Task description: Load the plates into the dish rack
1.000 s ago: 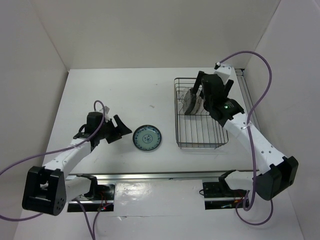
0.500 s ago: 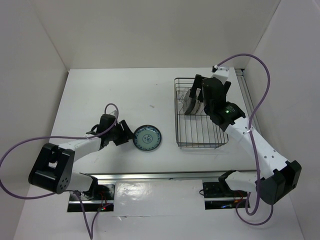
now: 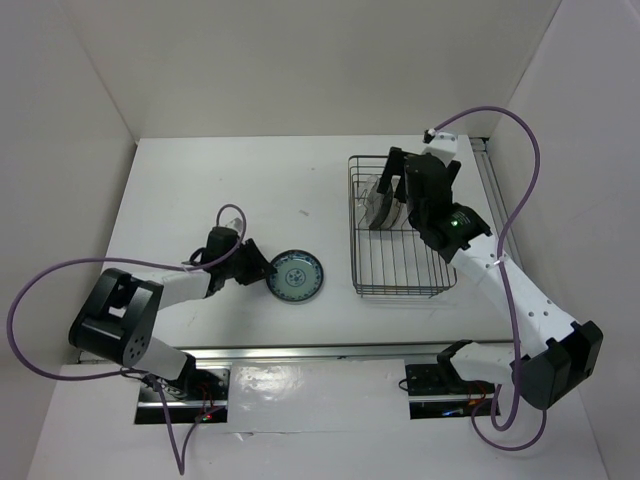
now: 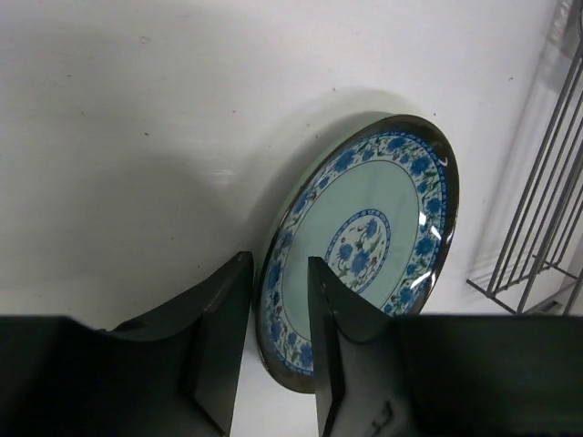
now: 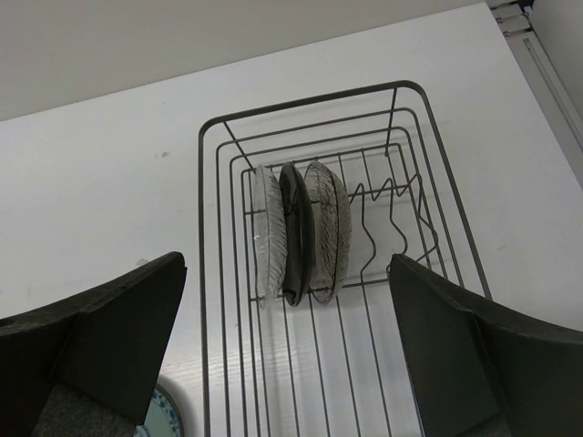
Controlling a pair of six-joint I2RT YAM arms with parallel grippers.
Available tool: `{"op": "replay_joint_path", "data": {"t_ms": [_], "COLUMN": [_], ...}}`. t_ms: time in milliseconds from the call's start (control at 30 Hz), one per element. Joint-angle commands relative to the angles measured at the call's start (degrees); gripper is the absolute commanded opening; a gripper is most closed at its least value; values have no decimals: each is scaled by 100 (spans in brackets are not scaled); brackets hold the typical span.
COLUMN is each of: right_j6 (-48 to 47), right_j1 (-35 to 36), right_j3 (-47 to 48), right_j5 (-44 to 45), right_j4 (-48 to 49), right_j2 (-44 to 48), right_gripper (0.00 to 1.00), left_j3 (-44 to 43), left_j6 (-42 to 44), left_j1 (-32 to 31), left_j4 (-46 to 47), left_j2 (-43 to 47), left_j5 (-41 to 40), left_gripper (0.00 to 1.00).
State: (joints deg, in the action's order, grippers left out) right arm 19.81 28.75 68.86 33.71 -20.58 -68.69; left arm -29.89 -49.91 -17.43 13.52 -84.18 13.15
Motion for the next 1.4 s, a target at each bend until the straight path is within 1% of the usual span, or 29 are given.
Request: {"op": "replay_joint_path", "data": {"t_ms": [0, 67, 100, 167, 200, 300, 367, 400, 433, 467, 500, 533, 567, 600, 633, 667, 700, 733, 767, 833, 933, 967, 1067, 1133, 1167, 1200, 1367], "right_j6": [-65, -65, -65, -65, -118, -179, -345, -581, -697, -803, -969, -1031, -1093, -1146, -1146, -1199, -1199, -1138, -1138, -1015, -1015, -1015, -1015, -1015, -1015, -1015, -1015], "right_j1": [60, 60, 60, 60, 60, 60, 60, 60, 60, 60, 60, 60, 8, -45, -45, -45, -45, -45, 68, 209, 403, 490, 622, 762, 816, 816, 922], "right_j3": [5, 5, 5, 5, -56, -127, -180, -319, -408, -522, -645, -889, -953, -953, -953, -953, -953, -1023, -1024, -1137, -1190, -1191, -1191, -1191, -1243, -1243, -1305], "right_j5": [-14, -14, -66, -67, -67, -207, -828, -1162, -1566, -2466, -2901, -3332, -4128, -4475, -4783, -5378, -5706, -5944, -6390, -6483, -6422, -6421, -6552, -6606, -6519, -6518, -6413], "right_j4": [203, 203, 256, 256, 256, 396, 554, 651, 782, 1175, 1388, 1590, 1757, 1924, 1926, 1987, 2170, 2276, 2512, 2664, 2726, 2726, 2779, 2779, 2779, 2779, 2892], "right_j2": [198, 320, 321, 373, 373, 373, 321, 260, 259, 329, 451, 505, 505, 505, 401, 321, 155, 67, -21, -197, -259, -320, -443, -505, -505, -584, -769], "right_gripper": [100, 100, 100, 100, 100, 100, 100, 100, 100, 100, 100, 100, 100, 100, 100, 100, 100, 100, 100, 100, 100, 100, 95, 89, 82, 78, 78], "left_j3": [-34, -35, -35, -104, -157, -158, -158, -97, -35, -35, -95, -96, -183, -332, -420, -517, -753, -851, -930, -1063, -1063, -1063, -1001, -940, -888, -887, -895], "left_j6": [52, 52, 52, 52, 52, 52, 52, 52, 52, 112, 165, 314, 376, 525, 631, 693, 693, 867, 869, 1000, 1001, 1001, 931, 930, 843, 843, 632], "left_j1": [-67, -67, -67, -67, -67, -67, -67, -67, -67, -67, -67, -67, -67, -67, -67, -67, -67, -67, -67, -67, -67, -67, -67, -67, -67, -67, -67], "left_j4": [-253, -253, -253, -253, -305, -306, -306, -393, -472, -725, -884, -1043, -1201, -1542, -1667, -1807, -1974, -2098, -2177, -2240, -2292, -2179, -2003, -1854, -1783, -1722, -1467], "left_j2": [-186, -239, -300, -380, -475, -486, -13, 259, 584, 944, 1713, 2112, 2508, 2869, 3481, 3705, 3846, 3944, 3997, 3997, 3997, 3997, 3997, 3997, 3997, 3997, 3936], "left_j5": [-67, -67, -67, -119, -119, -119, -119, -198, -320, -400, -479, -619, -716, -778, -779, -779, -779, -552, -446, -235, -173, -120, 73, 135, 214, 215, 399], "left_gripper": [43, 43, 36, 4, 0, 0, 0, 0, 0, 0, 0, 0, 0, 0, 0, 0, 0, 0, 0, 0, 0, 0, 0, 0, 0, 0, 0]}}
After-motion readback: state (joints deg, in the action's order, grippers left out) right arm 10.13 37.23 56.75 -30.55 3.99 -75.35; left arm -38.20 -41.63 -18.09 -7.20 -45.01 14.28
